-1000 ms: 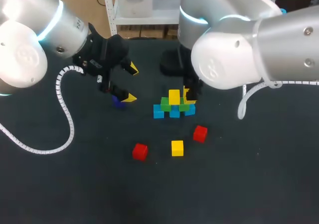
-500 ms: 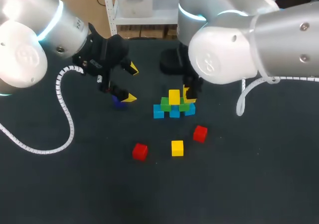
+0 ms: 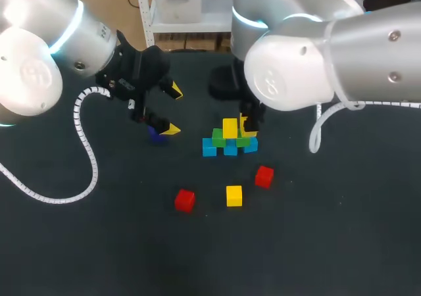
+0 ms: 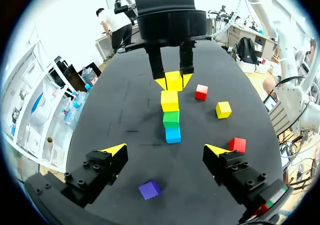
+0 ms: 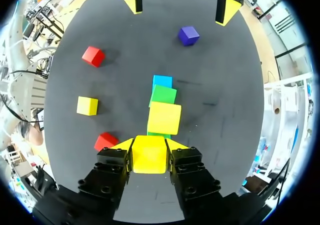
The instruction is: Place the blue cubes, place green cubes on the blue cubes, place the yellow cubes on the green cubes, then place the red cubes on the yellow cubes, and place purple cube on the red cubes.
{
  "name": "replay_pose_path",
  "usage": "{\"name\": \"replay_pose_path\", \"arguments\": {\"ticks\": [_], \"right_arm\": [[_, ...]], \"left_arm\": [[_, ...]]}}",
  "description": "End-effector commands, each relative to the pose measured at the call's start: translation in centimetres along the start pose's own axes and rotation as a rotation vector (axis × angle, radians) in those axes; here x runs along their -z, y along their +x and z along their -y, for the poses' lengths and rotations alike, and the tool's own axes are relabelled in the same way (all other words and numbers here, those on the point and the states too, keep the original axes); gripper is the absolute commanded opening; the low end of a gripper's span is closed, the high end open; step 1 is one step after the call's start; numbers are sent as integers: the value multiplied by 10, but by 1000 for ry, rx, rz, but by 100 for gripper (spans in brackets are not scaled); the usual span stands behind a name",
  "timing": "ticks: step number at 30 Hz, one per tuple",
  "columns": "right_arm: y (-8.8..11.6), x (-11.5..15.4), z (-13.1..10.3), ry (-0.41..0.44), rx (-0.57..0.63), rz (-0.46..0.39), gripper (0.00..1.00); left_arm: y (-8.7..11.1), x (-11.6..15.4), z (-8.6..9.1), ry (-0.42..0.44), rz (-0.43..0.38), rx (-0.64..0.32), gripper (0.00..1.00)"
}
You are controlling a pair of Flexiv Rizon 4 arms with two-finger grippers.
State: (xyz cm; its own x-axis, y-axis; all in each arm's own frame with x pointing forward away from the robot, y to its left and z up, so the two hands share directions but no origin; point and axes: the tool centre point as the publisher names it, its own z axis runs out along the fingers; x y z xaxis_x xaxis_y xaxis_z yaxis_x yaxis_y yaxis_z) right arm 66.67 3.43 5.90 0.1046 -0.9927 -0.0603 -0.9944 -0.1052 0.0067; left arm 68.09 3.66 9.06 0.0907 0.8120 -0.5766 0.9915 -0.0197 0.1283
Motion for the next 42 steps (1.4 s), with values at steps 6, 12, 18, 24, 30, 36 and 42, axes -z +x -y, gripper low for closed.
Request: {"name": "replay_pose_path", "arguments": {"ticks": [6, 12, 18, 24, 30, 36, 42], "right_arm": [[-1, -2, 2, -10, 3, 1, 0], [-1, -2, 2, -13, 5, 1, 0], [-1, -4, 3, -17, 7, 1, 0], [-2, -5, 3, -21, 10, 1, 0], [-2, -5, 3, -21, 11, -1, 0], [-2, -6, 3, -23, 11, -3, 0], [-3, -7, 2, -25, 14, -3, 0]], "left_arm": [[2, 0, 0, -1, 6, -4, 100], [2, 0, 0, -1, 6, -4, 100], [2, 0, 0, -1, 6, -4, 100], [2, 0, 0, -1, 6, -4, 100], [2, 0, 0, -1, 6, -4, 100], [2, 0, 0, -1, 6, -4, 100], [2, 0, 0, -1, 6, -4, 100]]}}
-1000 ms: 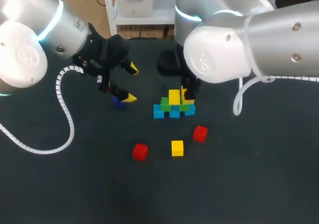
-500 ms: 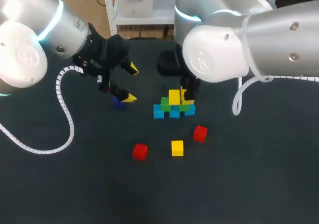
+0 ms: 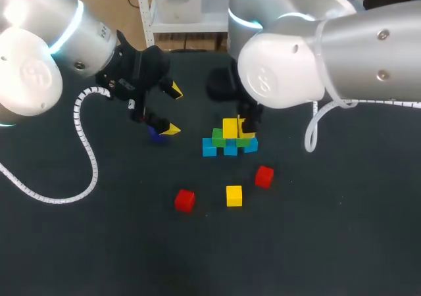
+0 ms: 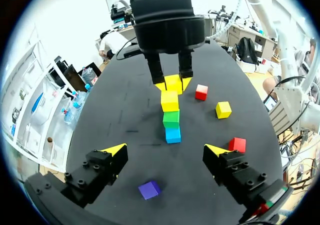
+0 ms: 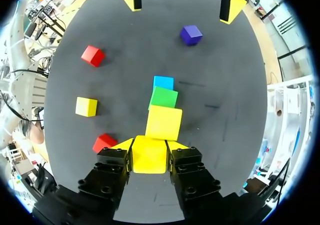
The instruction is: Place the blue cubes, place green cubes on the blue cubes, place the yellow cubes on the green cubes, then place the red cubes on the yellow cubes, and place purple cube on the red cubes.
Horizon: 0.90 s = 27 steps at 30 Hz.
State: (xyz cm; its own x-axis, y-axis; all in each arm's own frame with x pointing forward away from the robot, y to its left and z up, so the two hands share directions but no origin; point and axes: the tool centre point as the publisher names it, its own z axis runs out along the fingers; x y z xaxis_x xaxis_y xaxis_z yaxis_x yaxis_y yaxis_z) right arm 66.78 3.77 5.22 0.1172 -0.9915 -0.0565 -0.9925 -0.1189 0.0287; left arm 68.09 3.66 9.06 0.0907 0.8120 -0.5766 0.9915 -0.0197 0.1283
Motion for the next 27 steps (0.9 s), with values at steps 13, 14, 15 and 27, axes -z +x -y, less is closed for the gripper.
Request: {"name": "replay_pose_path", "arguments": {"ticks": [13, 14, 15, 27], "right_arm": [[0, -2, 1, -6, 1, 4, 0], [0, -2, 1, -6, 2, 4, 0], [0, -3, 2, -6, 2, 4, 0], [0, -4, 2, -6, 3, 4, 0]], "left_arm": [[2, 0, 0, -1, 6, -4, 100], [2, 0, 0, -1, 6, -4, 100], [2, 0, 0, -1, 6, -4, 100], [2, 0, 0, -1, 6, -4, 100]]}}
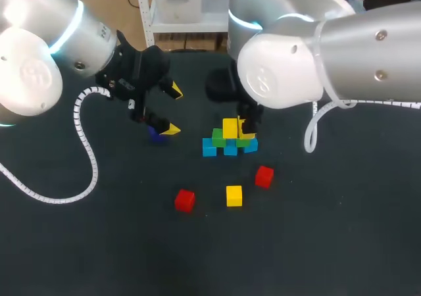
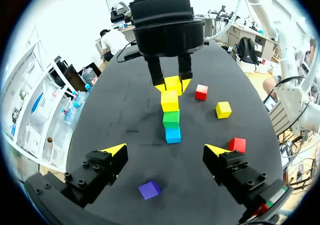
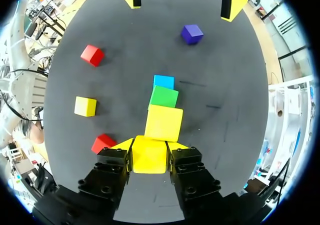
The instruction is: Place the blue cubes, place green cubes on the blue cubes, place the yellow cubes on the green cubes, then place the red cubes on the yellow cubes, and place purple cube on the red cubes.
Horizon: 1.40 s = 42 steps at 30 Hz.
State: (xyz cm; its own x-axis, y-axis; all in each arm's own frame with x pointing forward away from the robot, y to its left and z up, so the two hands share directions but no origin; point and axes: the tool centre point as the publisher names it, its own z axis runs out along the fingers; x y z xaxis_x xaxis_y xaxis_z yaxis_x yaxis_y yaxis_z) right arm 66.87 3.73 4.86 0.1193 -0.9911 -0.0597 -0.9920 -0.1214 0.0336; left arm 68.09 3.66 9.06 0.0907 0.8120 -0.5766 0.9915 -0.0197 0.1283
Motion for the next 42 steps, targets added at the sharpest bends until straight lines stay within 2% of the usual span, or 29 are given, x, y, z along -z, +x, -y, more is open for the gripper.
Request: {"name": "replay_pose_path", "arguments": {"ticks": [1, 7, 11, 15, 17, 18, 19, 20, 29, 34, 36, 42], "right_arm": [[-1, 0, 2, 0, 2, 0, 0], [-2, -1, 3, -1, 4, -1, 2], [-2, -1, 3, -2, 4, -2, 18], [-2, -1, 3, -2, 2, -2, 43], [-2, 0, 3, -1, 1, -1, 52], [-2, 0, 4, 0, 0, -1, 68], [-2, 0, 4, 1, -1, -1, 91], [-2, 0, 4, 2, -2, -1, 100], [3, 6, 6, 35, -46, 37, 100], [14, 17, 12, 58, -108, 154, 100], [22, 24, 14, 74, -140, 216, 100], [48, 32, 19, 87, -221, 325, 100]], "left_arm": [[2, 0, 0, -1, 6, -4, 100], [2, 0, 0, -1, 6, -4, 100], [2, 0, 0, -1, 6, -4, 100], [2, 0, 0, -1, 6, -4, 100], [2, 0, 0, -1, 6, -4, 100], [2, 0, 0, -1, 6, -4, 100], [2, 0, 0, -1, 6, -4, 100], [2, 0, 0, -1, 6, -4, 100], [2, 0, 0, -1, 6, -4, 100], [2, 0, 0, -1, 6, -4, 100], [2, 0, 0, -1, 6, -4, 100], [2, 0, 0, -1, 6, -4, 100]]}}
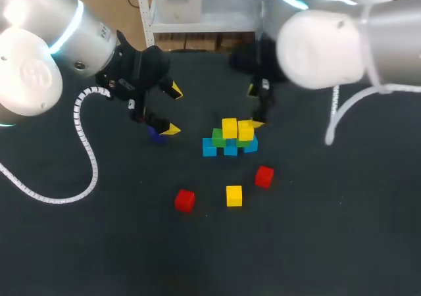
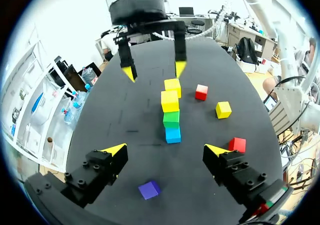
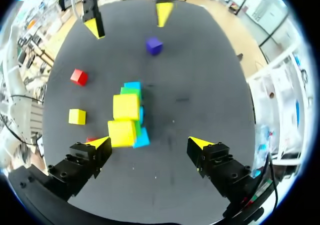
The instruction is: Place the blue cubes, place green cubes on the blue cubes, place the yellow cubes on the green cubes, then place the red cubes on the yellow cubes, and place purple cube on the red cubes.
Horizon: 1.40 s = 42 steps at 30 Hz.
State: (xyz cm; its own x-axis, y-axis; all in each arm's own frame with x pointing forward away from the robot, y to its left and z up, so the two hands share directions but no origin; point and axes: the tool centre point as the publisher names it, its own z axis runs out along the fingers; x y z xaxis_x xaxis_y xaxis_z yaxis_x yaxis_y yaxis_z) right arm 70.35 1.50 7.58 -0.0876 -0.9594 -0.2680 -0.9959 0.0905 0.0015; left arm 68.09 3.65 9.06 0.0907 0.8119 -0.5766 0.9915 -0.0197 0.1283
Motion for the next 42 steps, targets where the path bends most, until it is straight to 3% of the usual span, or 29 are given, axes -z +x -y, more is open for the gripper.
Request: {"name": "replay_pose_path", "arguments": {"ticks": [1, 2, 4, 5, 21, 42], "right_arm": [[28, 8, -5, 13, -29, 112, 47], [30, 7, -5, 14, -38, 113, 37], [34, 5, -6, 2, -48, 127, 2], [35, 4, -6, -1, -51, 126, 0], [21, -23, -16, -80, -12, 93, 0], [9, -30, -15, -106, 17, 88, 0]], "left_arm": [[2, 0, 0, -1, 6, -4, 100], [2, 0, 0, -1, 6, -4, 100], [2, 0, 0, -1, 6, -4, 100], [2, 0, 0, -1, 6, -4, 100], [2, 0, 0, -1, 6, -4, 100], [2, 0, 0, -1, 6, -4, 100]]}}
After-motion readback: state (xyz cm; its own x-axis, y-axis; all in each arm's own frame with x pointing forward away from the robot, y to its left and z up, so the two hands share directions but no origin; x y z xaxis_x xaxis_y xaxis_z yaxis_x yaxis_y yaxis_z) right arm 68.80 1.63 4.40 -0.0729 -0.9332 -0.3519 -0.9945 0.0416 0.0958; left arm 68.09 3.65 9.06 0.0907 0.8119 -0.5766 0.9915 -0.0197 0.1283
